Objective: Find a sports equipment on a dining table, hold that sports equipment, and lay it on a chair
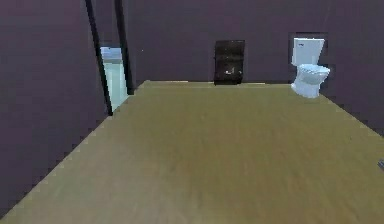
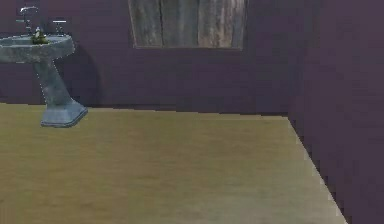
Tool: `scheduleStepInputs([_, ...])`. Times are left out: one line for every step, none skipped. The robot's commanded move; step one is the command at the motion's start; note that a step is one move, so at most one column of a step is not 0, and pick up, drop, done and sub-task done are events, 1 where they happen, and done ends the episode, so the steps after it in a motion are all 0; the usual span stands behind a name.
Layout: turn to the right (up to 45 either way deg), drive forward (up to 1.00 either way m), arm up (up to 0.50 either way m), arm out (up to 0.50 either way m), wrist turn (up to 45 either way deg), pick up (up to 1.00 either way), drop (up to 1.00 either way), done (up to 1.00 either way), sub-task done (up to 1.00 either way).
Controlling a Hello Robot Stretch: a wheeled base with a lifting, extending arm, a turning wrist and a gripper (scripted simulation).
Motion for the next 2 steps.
scheduleStepInputs([-15.0,0.0,0.0,0.0,0.0,0.0,0.0,0.0,0.0])
scheduleStepInputs([0.0,1.0,0.0,0.0,0.0,0.0,0.0,0.0,0.0])
